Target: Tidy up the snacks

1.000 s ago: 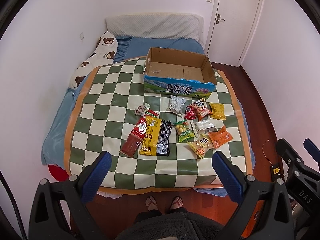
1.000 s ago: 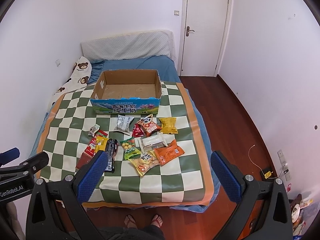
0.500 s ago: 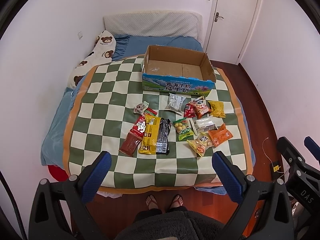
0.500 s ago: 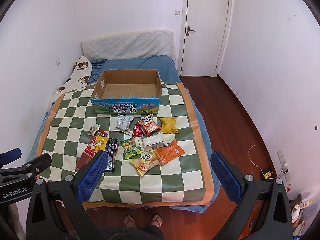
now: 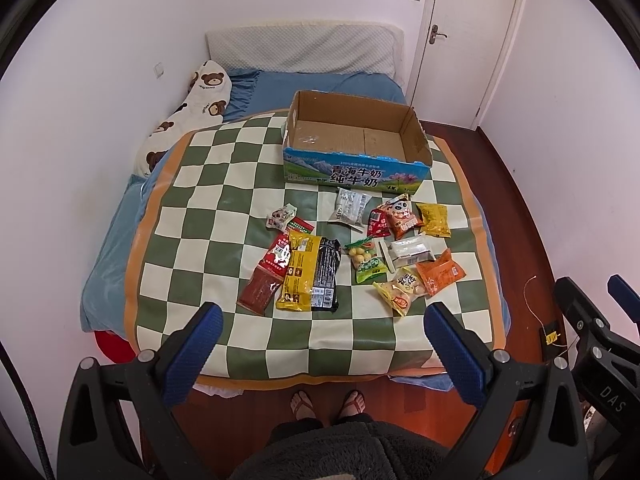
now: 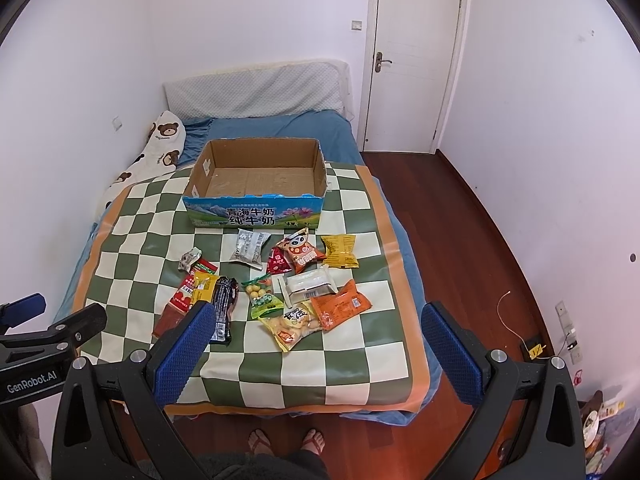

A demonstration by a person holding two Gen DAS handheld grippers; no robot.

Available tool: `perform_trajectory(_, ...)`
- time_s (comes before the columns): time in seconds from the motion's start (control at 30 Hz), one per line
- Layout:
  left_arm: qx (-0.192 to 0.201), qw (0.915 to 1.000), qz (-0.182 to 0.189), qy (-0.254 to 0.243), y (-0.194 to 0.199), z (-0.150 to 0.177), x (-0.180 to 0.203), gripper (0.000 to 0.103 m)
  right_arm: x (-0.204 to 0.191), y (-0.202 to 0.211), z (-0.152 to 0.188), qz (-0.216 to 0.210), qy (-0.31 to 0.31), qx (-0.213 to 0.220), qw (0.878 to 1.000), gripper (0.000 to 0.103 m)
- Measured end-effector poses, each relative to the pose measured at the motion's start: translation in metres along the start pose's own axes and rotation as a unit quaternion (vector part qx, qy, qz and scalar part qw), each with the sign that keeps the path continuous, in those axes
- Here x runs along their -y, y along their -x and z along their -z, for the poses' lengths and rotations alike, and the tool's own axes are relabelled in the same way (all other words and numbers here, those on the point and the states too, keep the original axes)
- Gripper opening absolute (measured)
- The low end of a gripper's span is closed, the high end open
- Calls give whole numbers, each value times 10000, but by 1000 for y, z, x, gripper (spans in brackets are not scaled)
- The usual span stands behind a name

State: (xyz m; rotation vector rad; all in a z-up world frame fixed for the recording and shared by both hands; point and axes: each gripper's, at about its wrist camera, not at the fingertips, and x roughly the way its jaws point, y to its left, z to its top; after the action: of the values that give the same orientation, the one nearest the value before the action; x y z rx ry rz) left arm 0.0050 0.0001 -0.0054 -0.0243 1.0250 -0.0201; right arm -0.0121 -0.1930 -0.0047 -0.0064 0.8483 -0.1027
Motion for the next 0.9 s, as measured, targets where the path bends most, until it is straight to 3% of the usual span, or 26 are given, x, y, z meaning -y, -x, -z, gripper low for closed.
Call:
perform_trajectory(0.53, -60, 10000, 36, 28, -10, -10, 0, 103, -4, -14, -7, -179, -8, -123, 9998, 103)
perform_trajectory(0.7, -154, 9998, -82, 18, -38, -9, -4, 103, -2, -39, -1, -405, -110, -478, 9980, 103)
perform_trajectory(0.9, -502, 9971, -542, 168, -102, -12, -18, 103, 5, -108, 10, -868, -354, -1225, 9880, 103)
